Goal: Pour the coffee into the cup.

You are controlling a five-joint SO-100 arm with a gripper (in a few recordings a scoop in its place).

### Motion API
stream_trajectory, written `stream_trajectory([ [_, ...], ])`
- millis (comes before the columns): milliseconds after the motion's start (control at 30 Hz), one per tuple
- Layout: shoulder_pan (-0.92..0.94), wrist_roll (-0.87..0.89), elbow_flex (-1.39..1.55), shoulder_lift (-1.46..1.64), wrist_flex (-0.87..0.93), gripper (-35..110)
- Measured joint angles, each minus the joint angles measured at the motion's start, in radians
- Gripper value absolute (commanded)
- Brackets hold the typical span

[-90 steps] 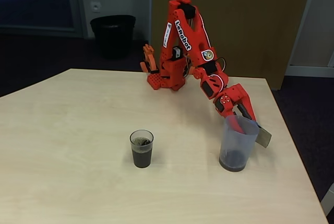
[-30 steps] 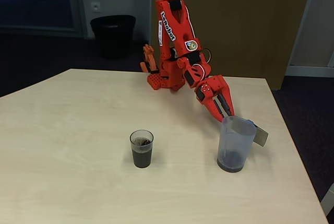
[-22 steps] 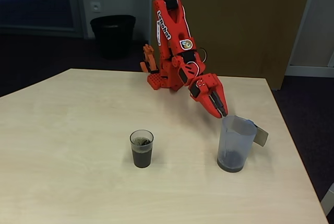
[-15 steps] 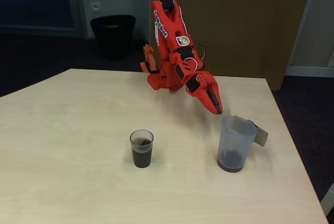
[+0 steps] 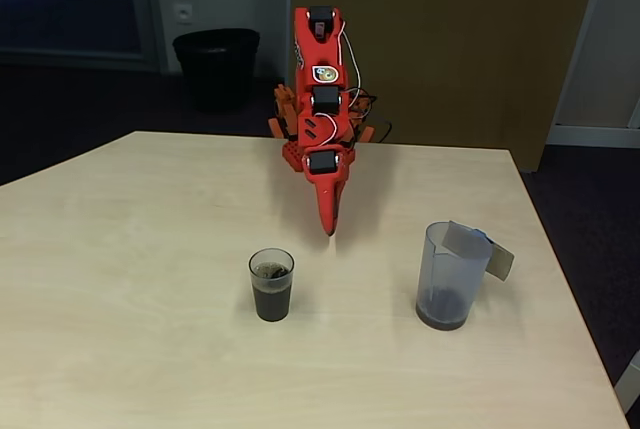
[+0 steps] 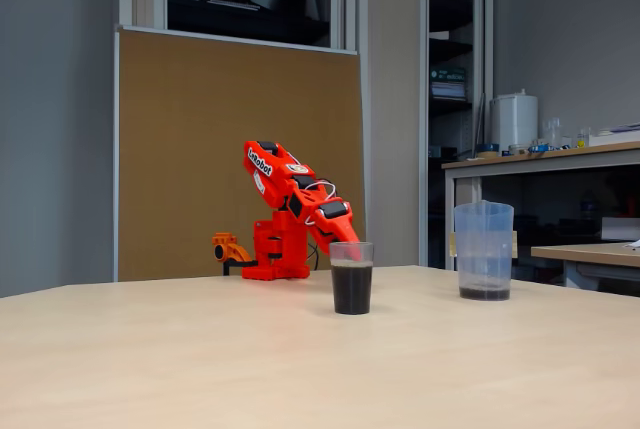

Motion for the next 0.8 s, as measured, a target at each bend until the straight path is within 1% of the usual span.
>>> stream_trajectory([
  [200, 0.081, -0.040, 0.002, 0.123, 0.284, 0],
  [267, 0.083, -0.041, 0.003, 0.179, 0.371, 0],
  [367, 0.078, -0.091, 0.012, 0.253, 0.503, 0],
  [533, 0.077, -0.112, 0.012, 0.357, 0.672, 0],
  [667, 0.060, -0.104, 0.014, 0.439, 0.761, 0],
  [800, 0.041, -0.091, 0.014, 0.577, 0.885, 0],
])
